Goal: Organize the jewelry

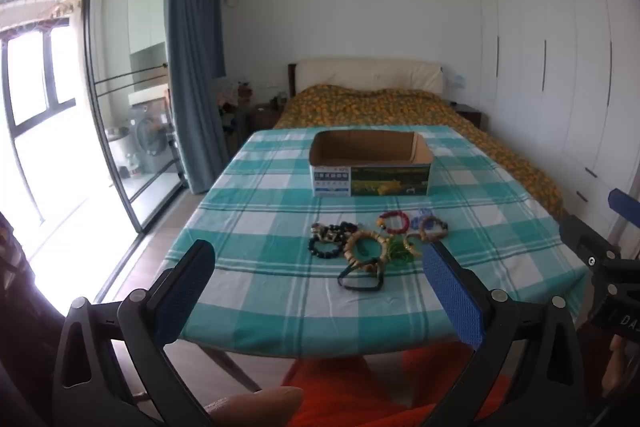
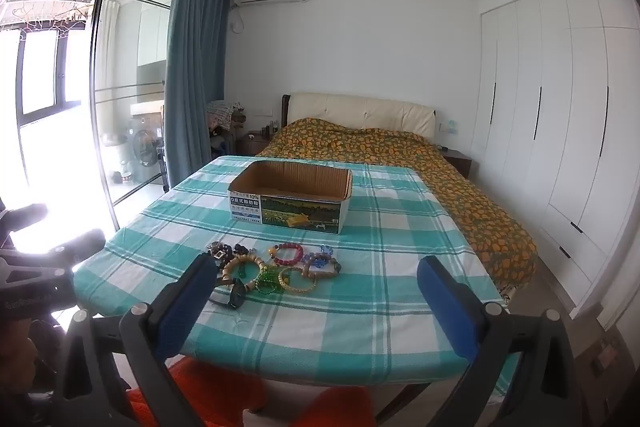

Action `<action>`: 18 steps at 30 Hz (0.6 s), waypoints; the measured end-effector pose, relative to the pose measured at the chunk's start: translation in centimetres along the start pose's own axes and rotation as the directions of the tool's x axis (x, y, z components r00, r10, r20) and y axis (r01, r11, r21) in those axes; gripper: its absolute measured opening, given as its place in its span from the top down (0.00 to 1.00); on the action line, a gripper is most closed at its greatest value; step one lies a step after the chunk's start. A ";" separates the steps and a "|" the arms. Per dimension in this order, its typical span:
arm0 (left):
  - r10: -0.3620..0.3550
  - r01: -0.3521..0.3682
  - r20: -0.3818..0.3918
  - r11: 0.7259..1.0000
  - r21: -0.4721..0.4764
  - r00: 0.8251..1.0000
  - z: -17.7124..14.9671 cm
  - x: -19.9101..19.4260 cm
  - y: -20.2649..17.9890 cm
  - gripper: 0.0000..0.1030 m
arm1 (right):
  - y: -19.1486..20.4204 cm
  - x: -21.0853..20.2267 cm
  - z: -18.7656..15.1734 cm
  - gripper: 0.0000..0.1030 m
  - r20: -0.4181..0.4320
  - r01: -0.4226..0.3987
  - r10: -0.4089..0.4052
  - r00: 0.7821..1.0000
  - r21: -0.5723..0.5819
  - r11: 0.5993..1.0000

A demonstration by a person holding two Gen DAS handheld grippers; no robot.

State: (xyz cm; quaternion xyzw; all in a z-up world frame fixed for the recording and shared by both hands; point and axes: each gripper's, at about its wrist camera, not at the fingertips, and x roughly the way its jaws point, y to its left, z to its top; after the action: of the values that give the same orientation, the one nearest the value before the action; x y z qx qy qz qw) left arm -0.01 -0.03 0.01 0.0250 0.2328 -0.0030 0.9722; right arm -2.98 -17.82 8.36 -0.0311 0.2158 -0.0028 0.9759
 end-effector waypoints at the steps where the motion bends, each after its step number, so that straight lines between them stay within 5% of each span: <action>1: 0.000 0.000 0.001 1.000 -0.001 1.000 0.0 0.0 0.0 0.00 | 0.0 0.1 0.0 0.01 -0.006 0.000 0.000 1.000 0.002 1.000; 18: -0.002 0.002 -0.015 1.000 -0.007 1.000 -0.7 0.3 0.1 0.00 | 0.1 0.0 0.0 0.01 -0.009 -0.001 0.001 1.000 0.006 1.000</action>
State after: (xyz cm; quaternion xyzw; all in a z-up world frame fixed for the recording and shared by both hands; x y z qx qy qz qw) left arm -0.09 0.06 -0.78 0.0214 0.2401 -0.0028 0.9705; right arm -3.00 -17.77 8.35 -0.0282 0.2202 -0.0032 0.9750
